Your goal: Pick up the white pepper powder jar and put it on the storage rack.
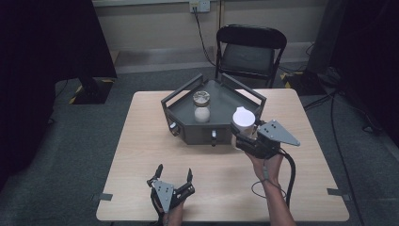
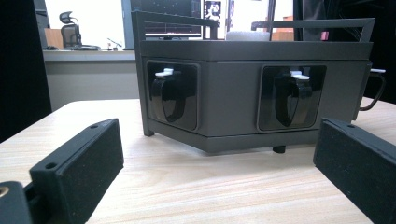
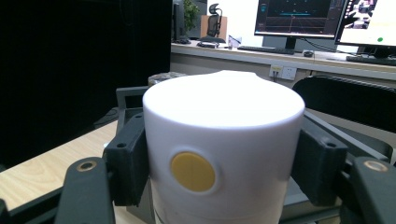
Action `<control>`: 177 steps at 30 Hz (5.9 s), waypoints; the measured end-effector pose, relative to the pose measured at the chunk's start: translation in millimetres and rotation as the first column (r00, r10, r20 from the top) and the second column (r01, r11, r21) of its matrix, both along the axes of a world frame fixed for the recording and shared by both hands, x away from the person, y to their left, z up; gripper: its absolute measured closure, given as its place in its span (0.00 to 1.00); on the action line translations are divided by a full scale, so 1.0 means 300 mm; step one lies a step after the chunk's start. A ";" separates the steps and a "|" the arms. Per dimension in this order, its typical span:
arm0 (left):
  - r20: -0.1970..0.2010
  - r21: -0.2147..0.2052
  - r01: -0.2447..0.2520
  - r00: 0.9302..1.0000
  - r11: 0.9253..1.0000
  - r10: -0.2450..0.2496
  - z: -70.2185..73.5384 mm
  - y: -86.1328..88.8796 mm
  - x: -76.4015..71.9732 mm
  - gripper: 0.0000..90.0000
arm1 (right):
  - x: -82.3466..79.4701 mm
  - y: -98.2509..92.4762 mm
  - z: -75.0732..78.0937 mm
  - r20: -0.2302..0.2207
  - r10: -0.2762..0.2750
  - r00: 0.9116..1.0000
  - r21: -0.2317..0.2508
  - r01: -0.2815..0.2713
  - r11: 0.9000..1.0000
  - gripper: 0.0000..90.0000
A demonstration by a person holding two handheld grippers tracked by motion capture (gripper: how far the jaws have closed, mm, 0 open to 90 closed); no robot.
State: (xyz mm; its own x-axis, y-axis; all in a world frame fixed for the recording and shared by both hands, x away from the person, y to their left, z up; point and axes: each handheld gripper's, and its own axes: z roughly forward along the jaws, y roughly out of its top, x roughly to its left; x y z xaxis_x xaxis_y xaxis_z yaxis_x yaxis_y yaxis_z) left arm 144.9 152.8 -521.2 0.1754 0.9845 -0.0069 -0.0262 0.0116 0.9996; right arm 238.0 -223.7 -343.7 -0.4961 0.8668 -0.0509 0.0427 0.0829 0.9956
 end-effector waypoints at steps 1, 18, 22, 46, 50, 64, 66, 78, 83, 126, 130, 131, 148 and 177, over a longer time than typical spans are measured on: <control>0.000 0.000 0.000 1.000 1.000 0.000 0.000 0.000 0.000 0.01 | 0.007 0.001 0.002 -0.004 0.001 1.000 0.003 -0.001 1.000 0.34; 0.001 -0.001 0.002 1.000 1.000 -0.002 -0.001 0.001 0.000 0.01 | 0.106 0.083 0.057 0.010 -0.038 0.999 -0.011 0.038 0.999 0.34; 0.000 0.001 0.002 1.000 1.000 -0.002 0.000 0.001 0.000 0.01 | 0.142 0.127 0.061 0.012 -0.066 0.998 -0.027 0.067 0.997 0.34; 0.000 0.001 0.001 1.000 1.000 -0.001 0.000 0.001 0.000 0.01 | 0.313 0.244 0.023 -0.004 -0.148 0.989 -0.027 0.148 0.989 0.34; 0.000 0.001 0.001 1.000 1.000 -0.001 0.000 0.001 0.000 0.01 | 0.332 0.245 0.018 -0.014 -0.152 0.988 -0.027 0.151 0.988 0.34; 0.000 0.001 0.003 1.000 1.000 -0.003 0.000 0.002 0.000 0.01 | 0.346 0.259 0.001 -0.026 -0.153 0.988 -0.041 0.152 0.987 0.34; 0.000 0.000 0.003 1.000 1.000 -0.003 0.000 0.002 0.000 0.01 | 0.345 0.260 -0.006 -0.026 -0.156 0.987 -0.035 0.155 0.987 0.34; 0.000 0.001 0.002 1.000 1.000 -0.002 0.000 0.002 0.000 0.01 | 0.336 0.245 0.002 -0.042 -0.149 0.988 -0.036 0.148 0.988 0.34; 0.000 0.001 0.002 1.000 1.000 -0.002 0.000 0.002 0.000 0.01 | 0.329 0.240 0.004 -0.049 -0.152 0.987 -0.033 0.150 0.988 0.34; 0.000 0.000 0.000 1.000 1.000 0.000 0.000 0.000 0.000 0.01 | 0.290 0.229 -0.054 0.053 -0.198 0.979 0.017 0.197 0.980 0.00; 0.000 0.001 0.000 1.000 1.000 0.000 0.000 0.001 0.000 0.01 | 0.278 0.229 -0.061 0.064 -0.206 0.977 0.023 0.204 0.979 0.00; 0.000 0.000 -0.001 1.000 1.000 0.001 0.000 0.000 0.000 0.01 | 0.273 0.229 -0.064 0.071 -0.208 0.975 0.029 0.207 0.978 0.00; 0.000 0.000 -0.005 1.000 1.000 0.005 0.000 -0.002 -0.001 0.01 | 0.223 0.208 -0.081 0.085 -0.183 0.979 0.039 0.180 0.983 0.00; -0.001 0.003 -0.004 1.000 1.000 0.004 0.001 -0.001 -0.001 0.01 | 0.090 0.133 -0.119 0.104 -0.156 0.982 0.074 0.149 0.986 0.00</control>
State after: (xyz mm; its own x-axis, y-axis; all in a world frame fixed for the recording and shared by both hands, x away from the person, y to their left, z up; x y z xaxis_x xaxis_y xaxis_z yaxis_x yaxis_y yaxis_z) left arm 144.6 152.4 -521.0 0.1717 0.9851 -0.0044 -0.0247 0.0087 0.9997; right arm 265.1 -183.9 -379.5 -0.3522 0.9351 -0.0380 -0.0595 0.0181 0.9981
